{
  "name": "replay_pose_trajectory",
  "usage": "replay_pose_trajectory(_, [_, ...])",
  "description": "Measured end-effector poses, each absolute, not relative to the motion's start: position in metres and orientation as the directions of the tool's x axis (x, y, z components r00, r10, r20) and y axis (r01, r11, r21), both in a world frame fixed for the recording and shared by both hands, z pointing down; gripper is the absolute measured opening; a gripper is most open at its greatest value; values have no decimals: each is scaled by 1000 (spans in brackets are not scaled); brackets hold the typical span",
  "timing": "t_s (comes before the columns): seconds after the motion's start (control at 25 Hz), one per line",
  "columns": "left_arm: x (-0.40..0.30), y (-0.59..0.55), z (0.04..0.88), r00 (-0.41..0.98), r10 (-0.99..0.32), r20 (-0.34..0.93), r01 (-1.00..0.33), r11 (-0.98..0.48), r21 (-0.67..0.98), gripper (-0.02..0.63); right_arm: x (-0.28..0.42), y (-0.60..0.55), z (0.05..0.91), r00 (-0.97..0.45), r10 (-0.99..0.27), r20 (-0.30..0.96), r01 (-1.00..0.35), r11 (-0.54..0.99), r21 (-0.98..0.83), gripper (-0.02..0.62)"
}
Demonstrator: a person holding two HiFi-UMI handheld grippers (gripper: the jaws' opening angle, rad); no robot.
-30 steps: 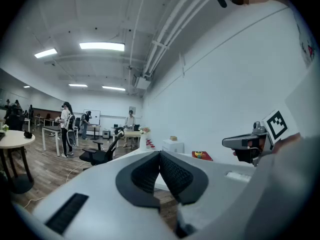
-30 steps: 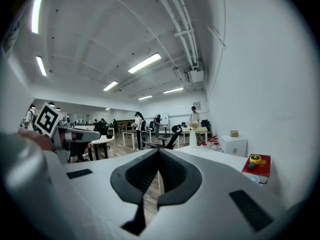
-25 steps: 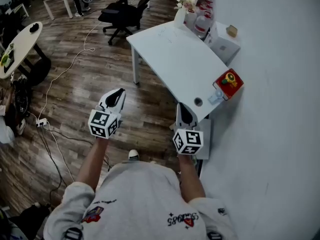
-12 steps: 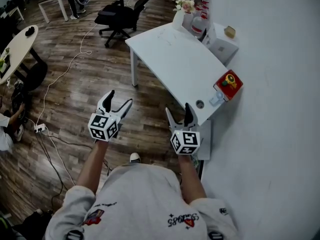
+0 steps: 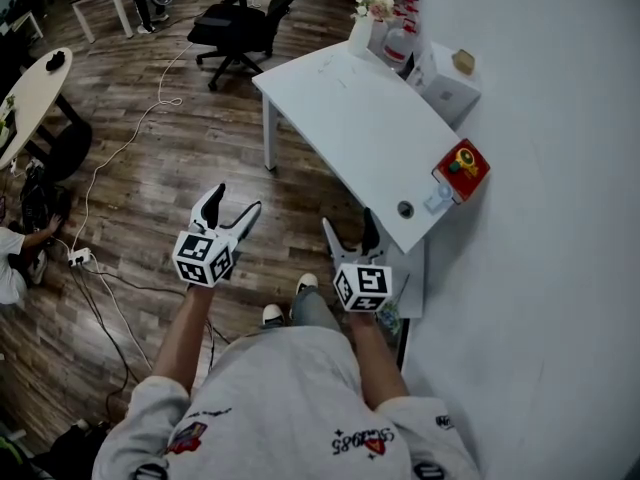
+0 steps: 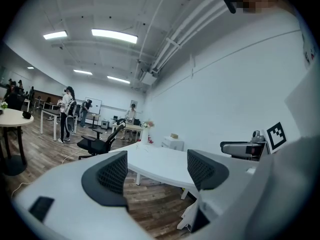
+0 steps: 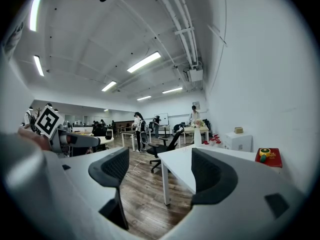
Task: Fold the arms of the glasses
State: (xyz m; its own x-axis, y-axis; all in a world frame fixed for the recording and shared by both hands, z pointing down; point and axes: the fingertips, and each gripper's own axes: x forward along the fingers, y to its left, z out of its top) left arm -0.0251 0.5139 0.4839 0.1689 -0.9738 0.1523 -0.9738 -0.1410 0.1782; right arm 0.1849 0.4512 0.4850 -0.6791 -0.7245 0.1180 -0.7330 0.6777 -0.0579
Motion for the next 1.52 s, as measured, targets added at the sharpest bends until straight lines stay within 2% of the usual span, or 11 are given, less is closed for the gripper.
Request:
replay_pose_trajectory(0.32, [-41,470,497,166,-971,172,-975,-136,175,359,169,405,494,-678,-726,115,-735,674,-74,367])
replay_pose_trajectory(1.0, [-99,243,492,131,-970,205,-979,-94,181,357,113,167,491,-697,-708,110,-717,690,-101,359])
replay_pose_trajectory(1.52, [-104,105,505,135,-964,229,-975,-89,202,357,101,26,490,-712,-693,111,-702,707,-86,350])
